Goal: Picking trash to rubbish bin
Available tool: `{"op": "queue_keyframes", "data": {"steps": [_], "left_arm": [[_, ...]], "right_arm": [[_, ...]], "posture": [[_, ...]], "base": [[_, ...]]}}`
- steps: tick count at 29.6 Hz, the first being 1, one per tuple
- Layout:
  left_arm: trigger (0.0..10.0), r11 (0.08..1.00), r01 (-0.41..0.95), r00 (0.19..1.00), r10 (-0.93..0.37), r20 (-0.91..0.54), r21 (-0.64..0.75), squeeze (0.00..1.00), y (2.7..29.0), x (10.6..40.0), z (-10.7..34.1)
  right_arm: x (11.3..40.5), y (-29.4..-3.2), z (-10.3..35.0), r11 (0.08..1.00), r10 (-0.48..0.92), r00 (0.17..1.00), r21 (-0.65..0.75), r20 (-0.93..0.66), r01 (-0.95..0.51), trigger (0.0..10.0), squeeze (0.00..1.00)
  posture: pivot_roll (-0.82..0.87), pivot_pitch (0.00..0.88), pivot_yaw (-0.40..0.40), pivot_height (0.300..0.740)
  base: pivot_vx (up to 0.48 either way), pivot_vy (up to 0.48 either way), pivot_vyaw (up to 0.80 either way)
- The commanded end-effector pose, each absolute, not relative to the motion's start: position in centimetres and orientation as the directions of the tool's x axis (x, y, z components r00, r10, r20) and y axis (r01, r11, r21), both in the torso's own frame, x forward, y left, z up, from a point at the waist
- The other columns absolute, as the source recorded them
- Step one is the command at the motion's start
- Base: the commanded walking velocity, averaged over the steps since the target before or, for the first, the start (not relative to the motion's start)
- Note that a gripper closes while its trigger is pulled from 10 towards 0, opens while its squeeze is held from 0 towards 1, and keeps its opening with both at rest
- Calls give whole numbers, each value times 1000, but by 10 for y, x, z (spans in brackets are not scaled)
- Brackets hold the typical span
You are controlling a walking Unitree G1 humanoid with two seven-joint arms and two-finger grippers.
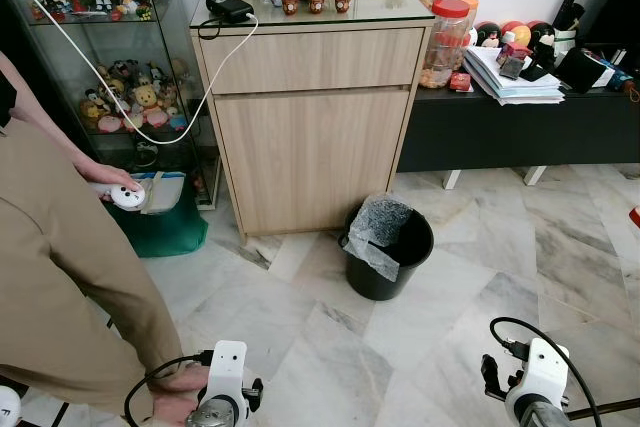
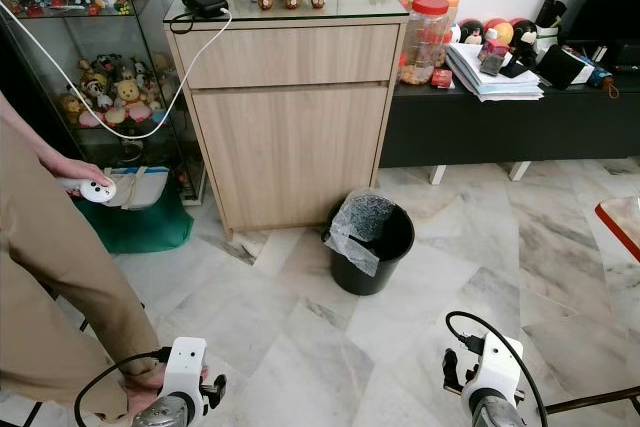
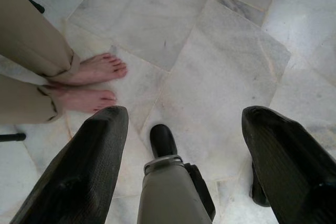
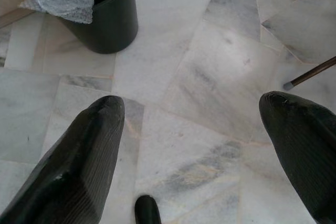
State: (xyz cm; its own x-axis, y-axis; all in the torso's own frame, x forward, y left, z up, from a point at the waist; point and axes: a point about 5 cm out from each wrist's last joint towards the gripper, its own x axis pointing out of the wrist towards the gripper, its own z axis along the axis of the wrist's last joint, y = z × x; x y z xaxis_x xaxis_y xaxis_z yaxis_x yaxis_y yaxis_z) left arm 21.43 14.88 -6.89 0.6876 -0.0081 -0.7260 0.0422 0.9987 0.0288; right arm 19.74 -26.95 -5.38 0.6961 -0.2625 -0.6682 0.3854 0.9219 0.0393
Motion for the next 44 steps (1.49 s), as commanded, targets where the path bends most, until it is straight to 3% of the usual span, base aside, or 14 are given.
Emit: {"op": "queue_keyframes", "data": {"steps": [1, 10, 11, 13, 17, 22, 24, 28, 35, 44], "left_arm": [[10000, 998, 50, 679, -10, -734, 32, 0, 148, 212, -70], [10000, 998, 50, 679, -10, -734, 32, 0, 148, 212, -70], [10000, 995, 45, 679, 35, -733, 89, 0, 175, 209, -70], [10000, 985, 37, 667, 101, -738, 168, 0, 214, 199, -69], [10000, 979, 44, 658, 123, -743, 201, 0, 231, 195, -68], [10000, 981, 56, 667, 103, -738, 187, 0, 223, 197, -68], [10000, 987, 48, 668, 84, -739, 155, 0, 210, 195, -72], [10000, 990, 46, 663, 68, -745, 131, 0, 198, 192, -76], [10000, 989, 103, 673, 9, -740, 106, 0, 178, 195, -76], [10000, 990, 96, 704, 3, -711, 99, 0, 177, 215, -66]], "right_arm": [[199, -272, -52, 918, -271, 697, 38, -664, 394, 10000, 0], [199, -272, -52, 918, -271, 697, 38, -664, 394, 10000, 0], [193, -239, -66, 940, -187, 683, 72, -706, 333, 10000, 0], [184, -195, -80, 957, -80, 658, 127, -749, 261, 10000, 0], [176, -176, -86, 955, -47, 647, 156, -761, 253, 10000, 0], [170, -177, -89, 959, -40, 636, 148, -771, 240, 10000, 0], [165, -182, -90, 973, -29, 631, 124, -775, 196, 10000, 0], [165, -190, -89, 981, -30, 638, 101, -769, 168, 10000, 0], [169, -205, -84, 981, -70, 651, 67, -756, 184, 10000, 0], [167, -216, -82, 975, -105, 664, 56, -740, 217, 10000, 0]], "posture": [[-143, 18, -44, 740], [-143, 18, -44, 740], [-7, 52, 63, 740], [-5, 55, 81, 740], [-26, 56, 110, 740], [-29, 51, 92, 740], [-40, 48, 35, 740], [-42, 44, -3, 740], [-109, 25, 4, 740], [-151, 0, 18, 740]], "base": [[0, 0, 0], [0, 0, 0], [0, 0, 0], [0, 0, 0], [0, 0, 0], [0, 0, 0], [0, 0, 0], [0, 0, 0], [0, 0, 0], [0, 0, 0]]}}
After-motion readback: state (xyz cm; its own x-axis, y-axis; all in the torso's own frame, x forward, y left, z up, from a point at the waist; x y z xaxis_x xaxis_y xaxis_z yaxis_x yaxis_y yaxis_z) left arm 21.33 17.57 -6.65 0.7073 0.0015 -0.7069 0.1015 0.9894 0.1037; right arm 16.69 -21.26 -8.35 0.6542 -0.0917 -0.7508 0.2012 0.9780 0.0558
